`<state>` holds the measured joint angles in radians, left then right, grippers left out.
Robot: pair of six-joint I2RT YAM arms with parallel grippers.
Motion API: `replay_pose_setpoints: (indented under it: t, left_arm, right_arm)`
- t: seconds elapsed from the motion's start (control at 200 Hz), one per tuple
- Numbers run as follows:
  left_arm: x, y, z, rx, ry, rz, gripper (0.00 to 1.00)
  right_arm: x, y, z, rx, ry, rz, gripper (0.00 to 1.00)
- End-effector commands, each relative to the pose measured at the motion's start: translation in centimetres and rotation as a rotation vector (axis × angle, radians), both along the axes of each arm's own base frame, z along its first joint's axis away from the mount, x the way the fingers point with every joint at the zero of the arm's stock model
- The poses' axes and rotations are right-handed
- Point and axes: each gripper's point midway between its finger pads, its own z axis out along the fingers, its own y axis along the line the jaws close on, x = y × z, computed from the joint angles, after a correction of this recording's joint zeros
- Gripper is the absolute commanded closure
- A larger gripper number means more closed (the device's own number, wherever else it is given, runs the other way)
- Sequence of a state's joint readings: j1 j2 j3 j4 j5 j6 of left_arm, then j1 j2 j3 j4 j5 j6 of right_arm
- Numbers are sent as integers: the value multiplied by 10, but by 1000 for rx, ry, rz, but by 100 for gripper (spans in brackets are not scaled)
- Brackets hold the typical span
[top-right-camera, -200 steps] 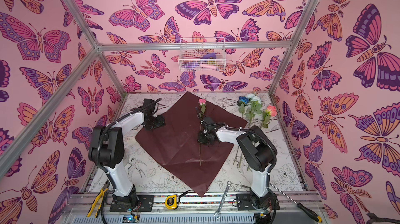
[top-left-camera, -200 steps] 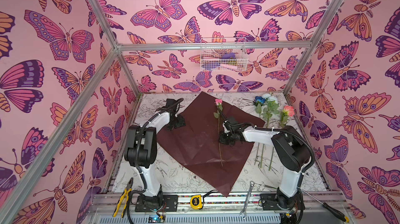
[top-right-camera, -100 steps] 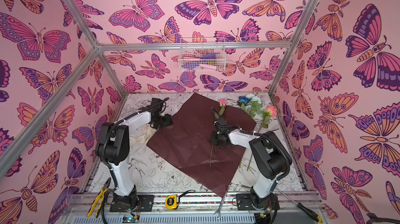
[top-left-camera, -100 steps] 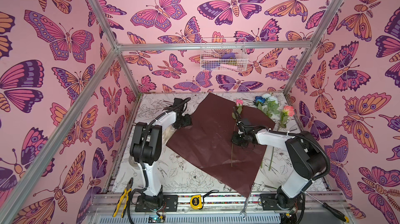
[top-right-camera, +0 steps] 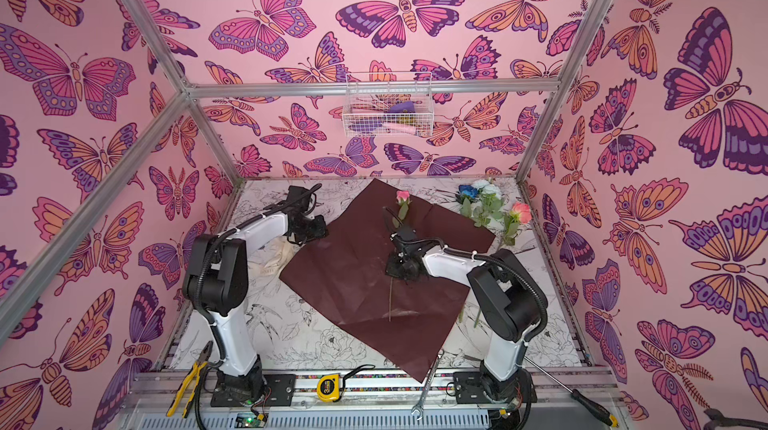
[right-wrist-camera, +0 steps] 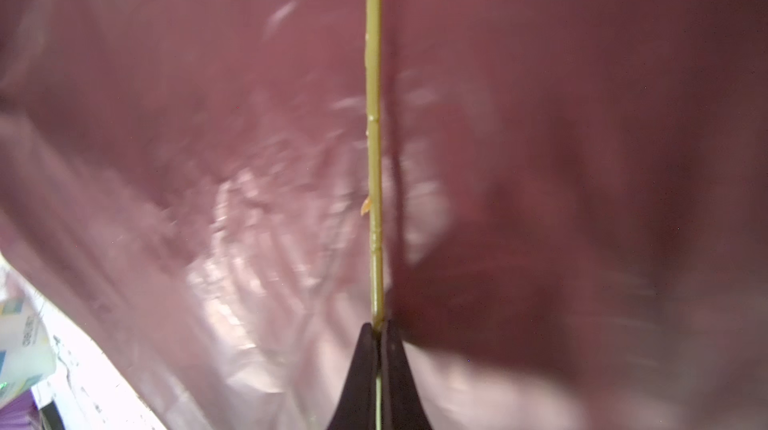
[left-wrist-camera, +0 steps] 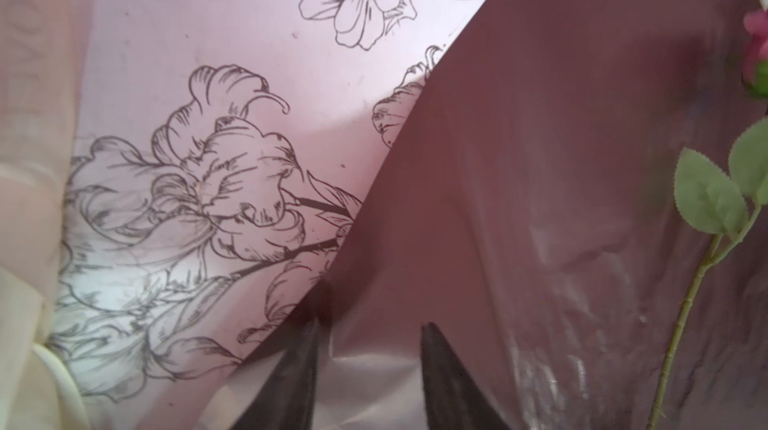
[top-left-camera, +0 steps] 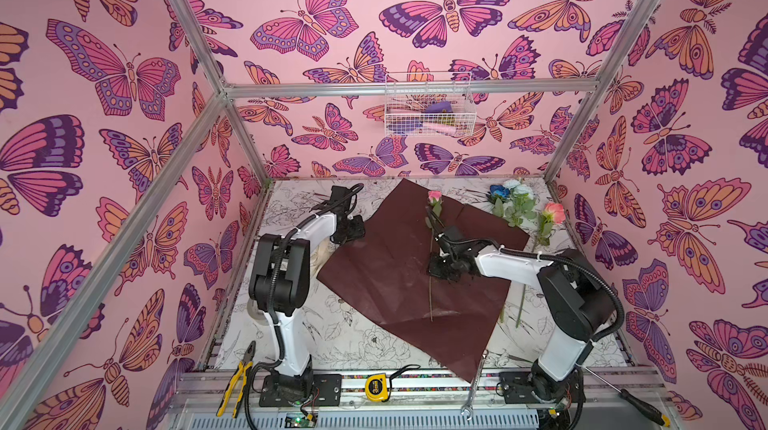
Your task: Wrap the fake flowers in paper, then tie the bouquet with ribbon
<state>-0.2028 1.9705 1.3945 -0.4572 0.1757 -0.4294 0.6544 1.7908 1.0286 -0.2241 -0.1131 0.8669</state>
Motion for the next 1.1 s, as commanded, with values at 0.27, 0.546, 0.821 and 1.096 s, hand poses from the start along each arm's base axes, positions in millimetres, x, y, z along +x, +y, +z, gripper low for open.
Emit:
replay_pose_setpoints:
  t: [0.27,0.546,0.821,1.096]
  left_arm:
    - [32,-1,-47,-14,66,36,77]
    - [60,28,-36,-12,12,100,78]
    - [66,21,7,-77,-64,63,73]
    - [44,24,79,-101,-202,70,41]
  right_arm:
    - [-12,30,-12,59,33,-29,100]
    - [-12,70,-14,125,51,38,100]
    - [10,61,41,8,-78,116,100]
    - [36,49,68,-2,-123,132,100]
